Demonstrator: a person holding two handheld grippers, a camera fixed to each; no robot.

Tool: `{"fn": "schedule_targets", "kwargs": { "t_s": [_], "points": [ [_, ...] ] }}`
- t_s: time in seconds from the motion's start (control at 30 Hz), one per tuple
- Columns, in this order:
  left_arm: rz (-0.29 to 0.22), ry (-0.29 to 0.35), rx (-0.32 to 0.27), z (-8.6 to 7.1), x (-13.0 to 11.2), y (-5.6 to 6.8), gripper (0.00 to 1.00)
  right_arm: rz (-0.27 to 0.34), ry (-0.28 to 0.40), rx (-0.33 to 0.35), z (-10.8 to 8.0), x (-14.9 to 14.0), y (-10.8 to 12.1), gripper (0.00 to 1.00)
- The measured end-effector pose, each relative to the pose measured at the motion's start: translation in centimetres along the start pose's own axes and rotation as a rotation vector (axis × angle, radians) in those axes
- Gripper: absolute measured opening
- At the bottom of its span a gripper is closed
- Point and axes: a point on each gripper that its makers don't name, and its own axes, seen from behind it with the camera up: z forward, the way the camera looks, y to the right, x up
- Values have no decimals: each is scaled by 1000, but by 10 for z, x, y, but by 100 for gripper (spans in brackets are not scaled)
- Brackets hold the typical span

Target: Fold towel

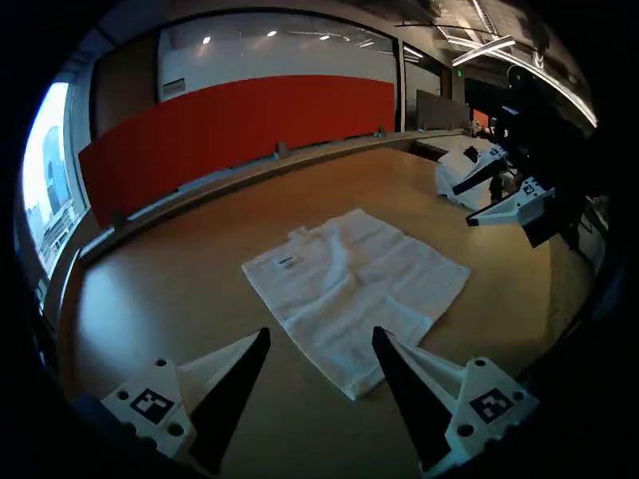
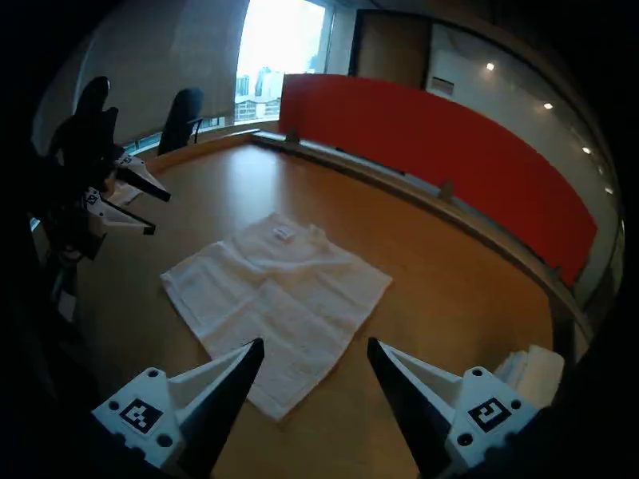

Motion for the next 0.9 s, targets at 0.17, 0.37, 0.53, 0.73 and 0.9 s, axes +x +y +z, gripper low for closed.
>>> {"fn": "schedule_targets", "kwargs": {
  "t_s": [0.17,0.37,0.53,0.73,0.9],
  "points": [
    [2,-39,-22,11,-20,8,95,-1,-44,21,9,-21,-9,100],
    [14,-80,-43,23,-42,17,95,-10,-88,46,17,-41,-17,100],
    [18,-111,-55,32,-58,22,95,-29,-117,61,23,-53,-22,100],
    [19,-150,-66,39,-74,25,95,-30,-148,79,28,-65,-29,100],
    [19,-184,-76,42,-86,26,95,-22,-178,93,31,-76,-32,100]
  ]
}}
